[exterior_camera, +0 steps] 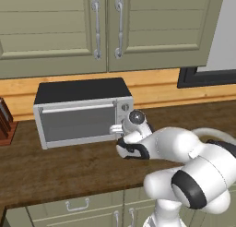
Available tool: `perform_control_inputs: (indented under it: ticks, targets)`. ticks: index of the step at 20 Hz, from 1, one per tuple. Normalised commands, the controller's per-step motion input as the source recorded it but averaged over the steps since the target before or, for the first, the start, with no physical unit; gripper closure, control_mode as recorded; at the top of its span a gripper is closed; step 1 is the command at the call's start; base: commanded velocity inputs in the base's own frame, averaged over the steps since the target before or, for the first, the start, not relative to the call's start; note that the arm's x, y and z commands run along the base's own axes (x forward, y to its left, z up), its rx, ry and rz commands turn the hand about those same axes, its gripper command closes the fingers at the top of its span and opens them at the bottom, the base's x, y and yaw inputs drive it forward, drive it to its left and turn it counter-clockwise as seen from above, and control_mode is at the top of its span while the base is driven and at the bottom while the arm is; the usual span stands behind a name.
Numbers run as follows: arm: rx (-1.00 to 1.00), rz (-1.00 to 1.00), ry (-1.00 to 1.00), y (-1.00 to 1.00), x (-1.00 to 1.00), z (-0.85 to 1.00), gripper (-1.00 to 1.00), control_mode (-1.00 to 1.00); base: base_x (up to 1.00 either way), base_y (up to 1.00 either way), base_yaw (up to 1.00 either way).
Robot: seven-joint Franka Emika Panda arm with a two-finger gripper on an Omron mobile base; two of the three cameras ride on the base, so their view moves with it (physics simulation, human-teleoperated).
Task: Pick up the kebab skewer and baguette bread, and place them inside the toaster oven. Close the toaster oven door and start by setting the timer.
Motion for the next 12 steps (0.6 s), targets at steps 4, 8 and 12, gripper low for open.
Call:
perform_control_inputs:
  ticks: [4,8,12]
  targets:
    - [0.00,0.00,0.00,0.01,0.21,-0.25,-1.00,-1.00,0.00,0.00,0.00]
    - [0.00,0.00,0.00,0.00,0.09,-0.12,-1.00,-1.00,0.00,0.00,0.00]
    - [0.00,0.00,0.01,0.00,0.00,-0.03,-1.00,-1.00,0.00,0.00,0.00]
